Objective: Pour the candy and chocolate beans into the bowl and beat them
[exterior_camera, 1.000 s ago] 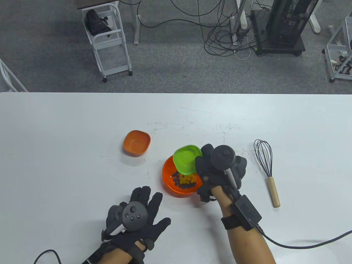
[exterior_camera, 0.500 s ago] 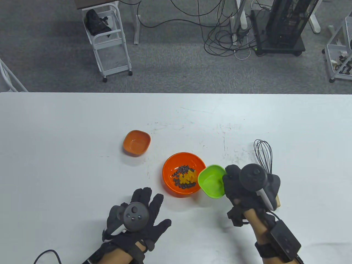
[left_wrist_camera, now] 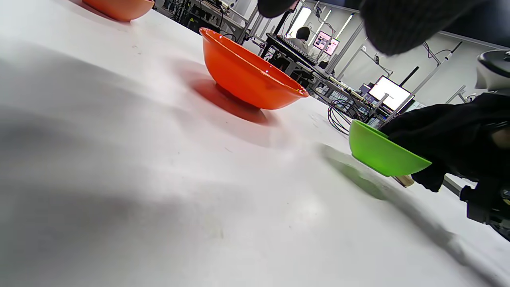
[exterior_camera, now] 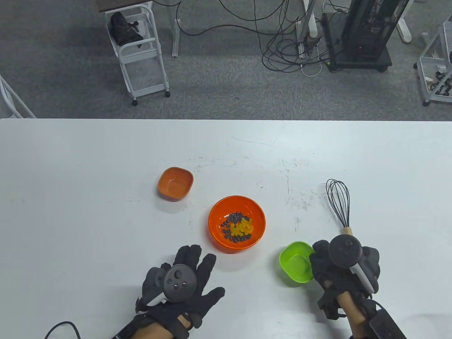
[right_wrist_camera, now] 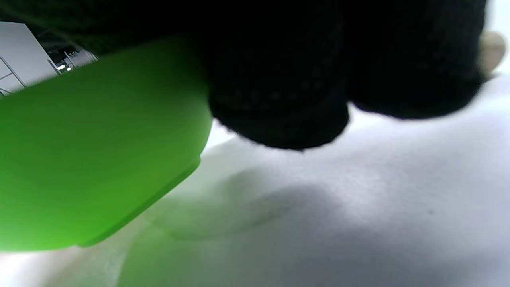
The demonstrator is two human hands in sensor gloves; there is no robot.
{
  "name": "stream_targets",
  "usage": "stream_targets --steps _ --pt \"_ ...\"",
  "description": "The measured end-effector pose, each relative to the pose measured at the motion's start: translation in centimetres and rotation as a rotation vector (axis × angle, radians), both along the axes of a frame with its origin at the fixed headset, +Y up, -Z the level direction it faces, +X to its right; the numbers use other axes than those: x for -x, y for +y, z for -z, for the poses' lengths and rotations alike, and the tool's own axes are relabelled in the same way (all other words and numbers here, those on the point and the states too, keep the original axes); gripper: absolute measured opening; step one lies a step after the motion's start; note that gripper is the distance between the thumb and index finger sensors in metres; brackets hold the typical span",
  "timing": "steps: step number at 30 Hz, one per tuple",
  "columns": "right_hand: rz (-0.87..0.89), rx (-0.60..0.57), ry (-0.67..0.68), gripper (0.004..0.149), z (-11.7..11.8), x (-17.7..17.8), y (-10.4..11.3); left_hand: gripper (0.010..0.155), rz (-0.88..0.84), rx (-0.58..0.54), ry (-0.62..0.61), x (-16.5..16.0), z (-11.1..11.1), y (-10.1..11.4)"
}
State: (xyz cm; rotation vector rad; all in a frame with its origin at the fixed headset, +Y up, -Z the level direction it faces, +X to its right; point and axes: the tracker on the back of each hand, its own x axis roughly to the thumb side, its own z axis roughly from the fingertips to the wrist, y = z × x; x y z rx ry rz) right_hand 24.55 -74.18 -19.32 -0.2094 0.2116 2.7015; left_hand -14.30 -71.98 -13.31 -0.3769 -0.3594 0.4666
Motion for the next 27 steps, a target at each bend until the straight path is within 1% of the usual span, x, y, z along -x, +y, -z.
stream_targets --steps 5,8,16,18,20,21,24,27 --pt "-0.023 0.007 -0.003 0.047 0.1 0.1 -0.5 0.086 0.002 0.002 -0.008 -0.1 -0.1 -0.1" --pt "-0.070 0.018 0.008 0.047 0.1 0.3 -1.0 0.087 0.018 0.008 0.004 0.0 -0.1 -0.1" --pt "-0.062 0.006 -0.012 0.049 0.0 0.0 -1.2 0.086 0.016 0.016 0.000 0.0 -0.1 -0.1" --pt "-0.045 0.004 -0.010 0.058 -0.1 -0.5 -0.9 0.087 0.016 0.014 0.002 0.0 -0.1 -0.1" --pt "-0.008 -0.014 -0.033 0.065 -0.4 -1.4 -0.1 0.087 0.015 0.012 0.009 0.1 0.0 -0.1" --pt "0.028 -0.049 -0.062 0.067 -0.7 -2.1 0.6 0.087 0.012 0.012 0.010 0.1 0.0 -0.1" --pt "0.031 -0.129 -0.163 0.070 -1.0 -4.4 2.1 0.087 0.008 0.012 0.009 0.1 0.0 -0.1" --pt "0.061 -0.128 -0.243 0.073 -1.2 -6.0 2.6 0.086 0.008 0.012 0.003 0.1 0.0 -0.1"
